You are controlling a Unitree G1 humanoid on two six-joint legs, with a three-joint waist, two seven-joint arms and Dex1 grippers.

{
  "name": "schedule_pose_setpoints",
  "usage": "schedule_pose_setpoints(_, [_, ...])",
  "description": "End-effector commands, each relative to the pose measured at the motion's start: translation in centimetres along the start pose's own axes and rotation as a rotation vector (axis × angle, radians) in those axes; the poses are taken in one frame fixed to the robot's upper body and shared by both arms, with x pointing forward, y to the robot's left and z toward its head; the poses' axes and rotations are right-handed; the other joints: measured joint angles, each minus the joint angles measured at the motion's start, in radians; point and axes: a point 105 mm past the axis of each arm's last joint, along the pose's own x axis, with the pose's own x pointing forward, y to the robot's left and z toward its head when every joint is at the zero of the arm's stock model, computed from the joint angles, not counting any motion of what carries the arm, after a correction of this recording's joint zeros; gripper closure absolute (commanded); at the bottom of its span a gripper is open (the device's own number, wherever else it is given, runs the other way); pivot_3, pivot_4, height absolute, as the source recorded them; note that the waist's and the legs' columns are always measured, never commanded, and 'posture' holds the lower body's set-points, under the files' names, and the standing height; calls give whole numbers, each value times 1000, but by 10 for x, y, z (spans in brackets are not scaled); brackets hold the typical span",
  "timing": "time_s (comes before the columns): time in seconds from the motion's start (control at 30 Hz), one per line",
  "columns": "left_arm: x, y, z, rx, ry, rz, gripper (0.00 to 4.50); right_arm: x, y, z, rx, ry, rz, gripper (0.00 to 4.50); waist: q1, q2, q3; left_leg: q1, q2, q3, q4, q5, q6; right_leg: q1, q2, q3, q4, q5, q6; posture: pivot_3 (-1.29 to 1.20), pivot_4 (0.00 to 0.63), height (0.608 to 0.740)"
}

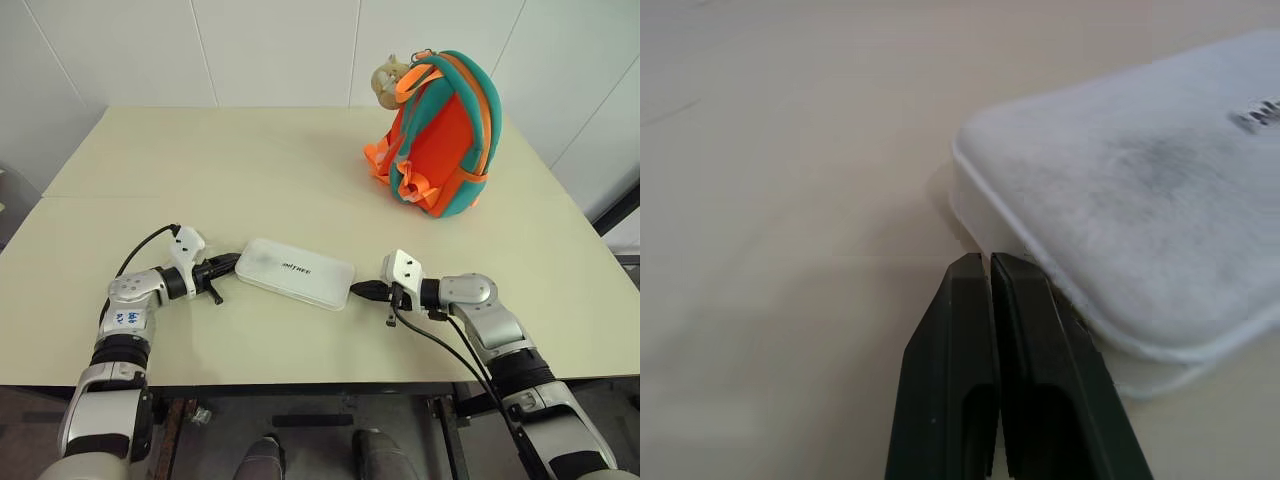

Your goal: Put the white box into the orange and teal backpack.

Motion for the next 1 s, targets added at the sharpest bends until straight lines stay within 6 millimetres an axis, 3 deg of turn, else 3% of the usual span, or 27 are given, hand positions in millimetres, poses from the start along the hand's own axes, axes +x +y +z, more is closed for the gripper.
schedule_pose_setpoints(0.03, [-6,-14,8,15,-11,-73,4350,-4,-12,16,-70,-36,0,4500,3,0,0,0,0,0,0,0,0,0,0,0,0,0,0,0,150,740])
schedule_pose_setpoints(0.23, [-20,-30,18,0,-27,-85,4350,-17,-23,9,-93,11,9,4500,3,0,0,0,0,0,0,0,0,0,0,0,0,0,0,0,150,740])
schedule_pose_setpoints(0.57, [-17,-62,23,-42,-31,-143,4350,-17,-22,2,-84,26,28,4500,4,0,0,0,0,0,0,0,0,0,0,0,-1,0,0,0,150,740])
schedule_pose_setpoints(0.83, [-18,-69,20,-65,-14,-143,4350,-17,-20,-5,-54,38,40,4500,3,0,0,1,0,0,0,0,0,1,0,0,-1,0,-1,0,150,740])
schedule_pose_setpoints(1.0, [-28,-66,16,-76,15,-121,4370,-38,-27,-10,22,78,26,4333,4,0,0,1,0,0,0,0,0,1,0,0,-2,0,-1,0,150,740])
